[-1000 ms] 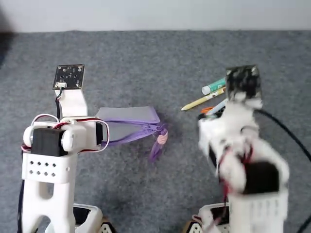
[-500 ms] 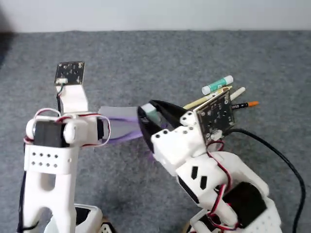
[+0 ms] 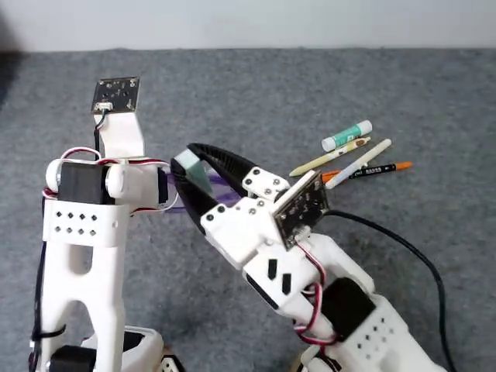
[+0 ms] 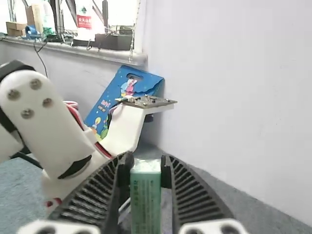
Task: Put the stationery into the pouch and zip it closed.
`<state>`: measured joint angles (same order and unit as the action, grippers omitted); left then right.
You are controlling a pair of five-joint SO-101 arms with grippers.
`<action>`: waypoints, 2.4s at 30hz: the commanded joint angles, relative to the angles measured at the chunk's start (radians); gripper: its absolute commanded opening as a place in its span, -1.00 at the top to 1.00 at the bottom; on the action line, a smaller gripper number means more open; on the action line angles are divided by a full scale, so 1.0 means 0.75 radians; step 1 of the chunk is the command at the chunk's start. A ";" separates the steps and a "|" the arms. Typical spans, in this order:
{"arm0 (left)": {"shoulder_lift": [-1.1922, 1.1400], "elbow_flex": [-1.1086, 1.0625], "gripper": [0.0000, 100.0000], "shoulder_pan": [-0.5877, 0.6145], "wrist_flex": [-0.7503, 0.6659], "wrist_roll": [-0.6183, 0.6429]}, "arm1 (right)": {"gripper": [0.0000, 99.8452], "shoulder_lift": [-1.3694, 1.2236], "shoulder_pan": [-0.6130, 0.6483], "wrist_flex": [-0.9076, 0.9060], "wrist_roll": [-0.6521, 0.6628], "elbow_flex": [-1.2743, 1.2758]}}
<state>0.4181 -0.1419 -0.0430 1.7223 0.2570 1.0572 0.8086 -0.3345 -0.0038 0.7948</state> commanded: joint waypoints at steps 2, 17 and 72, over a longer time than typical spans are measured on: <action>-0.004 0.060 0.98 -0.012 0.002 0.012 | 0.98 -0.069 -0.028 0.167 0.016 0.049; -0.004 0.060 0.98 -0.004 -0.002 0.012 | 0.94 -0.105 -0.150 0.322 0.020 0.315; -0.004 0.060 0.98 -0.004 -0.012 0.014 | 0.94 -0.154 -0.316 -0.858 -0.366 -0.354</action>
<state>0.4166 -0.1419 -0.0414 1.7223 0.2570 0.9452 0.6521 -0.9421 -0.2908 0.6322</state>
